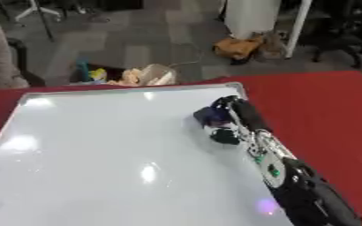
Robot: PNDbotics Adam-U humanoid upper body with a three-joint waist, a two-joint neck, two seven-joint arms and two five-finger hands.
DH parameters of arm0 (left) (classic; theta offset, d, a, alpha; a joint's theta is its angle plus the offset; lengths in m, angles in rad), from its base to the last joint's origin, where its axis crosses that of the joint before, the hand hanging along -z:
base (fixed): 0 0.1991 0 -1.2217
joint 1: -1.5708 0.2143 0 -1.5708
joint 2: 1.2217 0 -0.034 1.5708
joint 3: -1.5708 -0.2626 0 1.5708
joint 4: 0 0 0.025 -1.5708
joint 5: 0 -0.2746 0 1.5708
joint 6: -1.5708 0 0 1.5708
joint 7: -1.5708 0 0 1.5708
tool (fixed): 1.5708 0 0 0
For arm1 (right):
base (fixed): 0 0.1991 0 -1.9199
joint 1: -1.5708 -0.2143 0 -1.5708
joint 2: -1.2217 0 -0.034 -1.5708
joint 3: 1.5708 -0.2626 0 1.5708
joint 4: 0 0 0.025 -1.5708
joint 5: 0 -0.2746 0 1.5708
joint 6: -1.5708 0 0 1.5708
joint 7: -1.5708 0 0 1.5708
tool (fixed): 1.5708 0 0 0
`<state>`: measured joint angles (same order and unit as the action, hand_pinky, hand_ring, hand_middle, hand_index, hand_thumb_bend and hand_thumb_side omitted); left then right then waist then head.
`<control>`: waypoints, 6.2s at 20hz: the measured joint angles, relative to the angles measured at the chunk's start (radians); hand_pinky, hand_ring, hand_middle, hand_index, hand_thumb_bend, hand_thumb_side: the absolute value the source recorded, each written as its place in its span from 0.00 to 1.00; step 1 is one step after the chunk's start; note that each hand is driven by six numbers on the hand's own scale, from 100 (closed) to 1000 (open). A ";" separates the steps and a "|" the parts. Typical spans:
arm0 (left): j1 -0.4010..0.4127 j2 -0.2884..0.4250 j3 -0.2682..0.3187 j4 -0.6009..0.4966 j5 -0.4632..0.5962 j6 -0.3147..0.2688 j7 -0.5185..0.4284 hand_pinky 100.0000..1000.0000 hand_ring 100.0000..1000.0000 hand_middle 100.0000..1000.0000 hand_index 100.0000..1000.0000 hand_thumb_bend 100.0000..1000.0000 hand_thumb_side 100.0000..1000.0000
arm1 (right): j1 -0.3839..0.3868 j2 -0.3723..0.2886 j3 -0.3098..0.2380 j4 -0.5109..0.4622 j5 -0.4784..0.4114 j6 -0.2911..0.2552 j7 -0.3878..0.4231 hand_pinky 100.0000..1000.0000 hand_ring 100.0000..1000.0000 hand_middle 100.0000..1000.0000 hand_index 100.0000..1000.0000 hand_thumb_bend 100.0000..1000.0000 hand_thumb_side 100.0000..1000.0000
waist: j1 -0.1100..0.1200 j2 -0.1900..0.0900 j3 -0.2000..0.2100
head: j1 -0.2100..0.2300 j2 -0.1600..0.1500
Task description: Wipe the whiteboard clean with a brush.
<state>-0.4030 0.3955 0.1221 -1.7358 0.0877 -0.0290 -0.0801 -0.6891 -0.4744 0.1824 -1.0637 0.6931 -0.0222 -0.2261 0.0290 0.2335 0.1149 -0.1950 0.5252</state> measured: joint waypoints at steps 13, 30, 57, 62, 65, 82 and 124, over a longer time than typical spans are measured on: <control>0.000 0.000 0.000 0.000 0.000 0.000 0.000 0.48 0.56 0.57 0.71 0.73 0.83 | 0.003 -0.007 -0.010 0.034 0.000 0.040 -0.075 0.33 0.37 0.44 0.69 0.11 0.30 | 0.001 -0.001 0.000 | 0.000 0.000; 0.006 0.000 0.000 0.000 0.000 0.000 0.001 0.47 0.56 0.57 0.71 0.72 0.83 | 0.021 -0.026 0.025 0.040 0.028 -0.014 0.021 0.37 0.40 0.46 0.71 0.10 0.35 | 0.000 -0.006 -0.004 | 0.007 0.000; 0.007 0.000 0.000 0.000 0.000 0.000 0.000 0.47 0.56 0.57 0.71 0.72 0.83 | -0.005 -0.032 0.056 0.008 0.082 -0.178 0.435 0.44 0.48 0.53 0.75 0.10 0.45 | -0.001 -0.024 -0.006 | 0.007 0.001; 0.007 0.000 0.000 0.000 0.000 0.000 0.000 0.47 0.56 0.57 0.71 0.72 0.83 | -0.007 -0.030 0.055 0.007 0.105 -0.168 0.434 0.46 0.50 0.55 0.76 0.01 0.47 | -0.001 -0.025 -0.006 | 0.007 0.001; 0.007 0.000 0.000 0.000 0.000 0.000 0.000 0.47 0.56 0.57 0.71 0.72 0.83 | -0.007 -0.023 0.055 0.009 0.146 -0.133 0.398 0.48 0.52 0.56 0.76 0.00 0.49 | 0.000 -0.024 -0.004 | 0.007 0.001; 0.007 0.000 0.000 0.000 0.000 0.000 0.000 0.47 0.57 0.57 0.71 0.72 0.83 | -0.007 -0.006 0.020 0.057 0.405 0.011 0.257 0.51 0.55 0.59 0.78 0.00 0.50 | -0.001 -0.021 0.001 | 0.004 0.000; 0.007 0.000 0.000 0.000 0.000 0.000 0.000 0.47 0.57 0.57 0.71 0.72 0.83 | -0.007 -0.023 0.038 0.007 0.205 -0.114 0.449 0.52 0.59 0.67 0.76 0.08 0.58 | -0.003 -0.025 0.003 | 0.001 0.000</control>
<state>-0.3961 0.3957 0.1220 -1.7356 0.0878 -0.0285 -0.0797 -0.6964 -0.4970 0.2199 -1.0570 0.8984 -0.1360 0.2227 0.0265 0.2089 0.1178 -0.1943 0.5254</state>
